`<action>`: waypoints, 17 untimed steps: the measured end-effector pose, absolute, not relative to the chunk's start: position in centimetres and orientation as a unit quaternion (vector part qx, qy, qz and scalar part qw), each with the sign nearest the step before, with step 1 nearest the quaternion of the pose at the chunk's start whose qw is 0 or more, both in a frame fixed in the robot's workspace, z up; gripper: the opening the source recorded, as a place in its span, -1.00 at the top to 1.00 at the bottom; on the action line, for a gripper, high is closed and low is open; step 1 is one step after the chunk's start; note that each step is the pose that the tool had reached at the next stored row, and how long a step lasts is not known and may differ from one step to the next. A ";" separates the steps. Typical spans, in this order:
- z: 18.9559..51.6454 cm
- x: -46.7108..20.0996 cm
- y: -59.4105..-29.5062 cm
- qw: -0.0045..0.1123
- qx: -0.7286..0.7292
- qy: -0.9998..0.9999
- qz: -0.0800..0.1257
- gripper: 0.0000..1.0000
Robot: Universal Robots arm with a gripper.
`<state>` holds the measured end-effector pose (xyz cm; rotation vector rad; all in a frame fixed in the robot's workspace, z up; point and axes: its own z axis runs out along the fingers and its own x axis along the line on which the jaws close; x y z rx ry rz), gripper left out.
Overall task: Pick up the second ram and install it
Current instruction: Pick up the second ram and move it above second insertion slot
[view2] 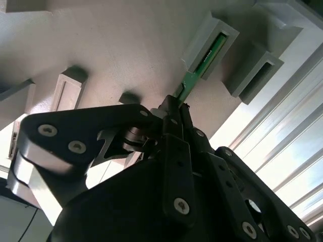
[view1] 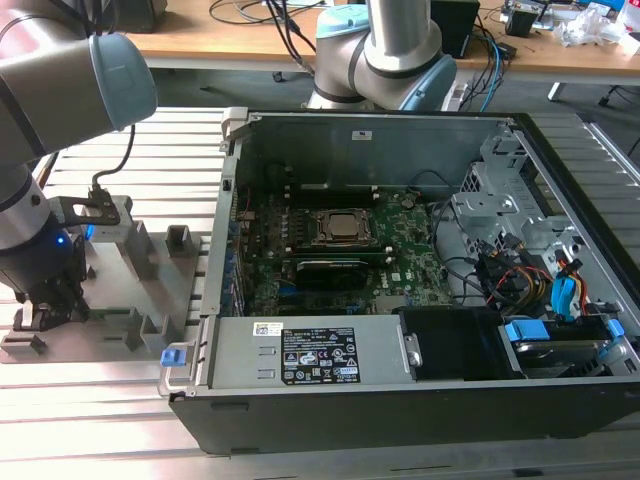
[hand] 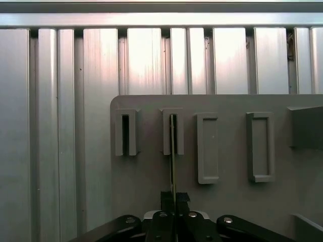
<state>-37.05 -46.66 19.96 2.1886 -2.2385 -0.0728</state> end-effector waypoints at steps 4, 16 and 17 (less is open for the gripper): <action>20.0 -37.0 -46.7 0.005 0.699 -0.715 -0.023 0.73; 20.5 -37.1 -46.7 0.005 0.699 -0.714 -0.023 0.73; 20.6 -37.0 -46.7 0.005 0.699 -0.714 -0.023 0.73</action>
